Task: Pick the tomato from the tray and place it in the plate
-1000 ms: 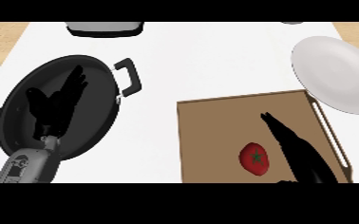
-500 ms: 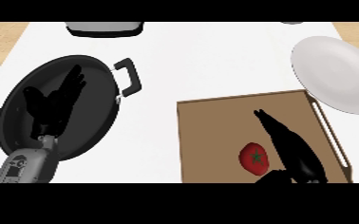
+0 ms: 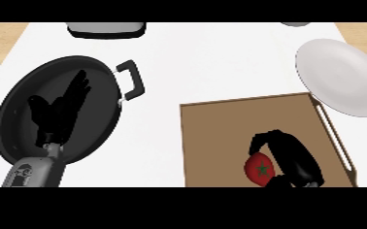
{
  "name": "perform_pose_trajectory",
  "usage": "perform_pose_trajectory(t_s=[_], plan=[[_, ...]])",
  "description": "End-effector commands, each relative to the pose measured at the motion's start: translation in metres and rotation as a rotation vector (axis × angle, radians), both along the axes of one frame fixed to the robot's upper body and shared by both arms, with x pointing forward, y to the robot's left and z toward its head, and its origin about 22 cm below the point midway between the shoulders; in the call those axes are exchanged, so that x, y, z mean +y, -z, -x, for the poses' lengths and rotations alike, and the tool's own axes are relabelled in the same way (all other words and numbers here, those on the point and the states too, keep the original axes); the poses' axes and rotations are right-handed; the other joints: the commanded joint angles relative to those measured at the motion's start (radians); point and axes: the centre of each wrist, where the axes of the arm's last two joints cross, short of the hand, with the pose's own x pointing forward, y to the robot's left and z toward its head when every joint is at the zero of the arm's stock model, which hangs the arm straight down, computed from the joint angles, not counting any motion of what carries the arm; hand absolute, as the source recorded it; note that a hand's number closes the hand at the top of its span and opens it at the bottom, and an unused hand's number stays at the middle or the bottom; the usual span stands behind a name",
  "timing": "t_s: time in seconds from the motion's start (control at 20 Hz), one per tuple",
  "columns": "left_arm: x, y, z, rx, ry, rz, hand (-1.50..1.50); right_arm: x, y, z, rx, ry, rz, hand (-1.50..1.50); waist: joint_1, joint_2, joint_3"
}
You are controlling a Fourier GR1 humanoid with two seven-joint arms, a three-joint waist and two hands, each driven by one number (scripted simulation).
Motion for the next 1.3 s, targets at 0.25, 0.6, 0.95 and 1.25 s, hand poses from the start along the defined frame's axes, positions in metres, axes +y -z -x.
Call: perform_pose_trajectory(t_s=[0.25,0.6,0.95,1.25], plan=[[-0.003,0.002,-0.007,0.013,-0.015,0.004,0.00,0.018,0.005,0.012,-0.147,0.062,0.005,1.50,-0.002,0.010,0.012],[-0.008,-0.006,-0.013,0.000,0.066,0.004,0.00,0.039,-0.042,-0.123,-0.241,0.333,0.079,1.50,0.076,0.034,0.012],[-0.015,-0.012,-0.016,-0.008,0.035,0.003,0.00,0.017,-0.102,-0.168,-0.703,0.582,0.210,1.50,0.046,0.020,0.012],[-0.011,0.004,-0.014,0.020,0.027,-0.013,0.00,0.009,-0.106,-0.194,-0.814,0.788,0.231,1.50,0.023,0.018,0.012]])
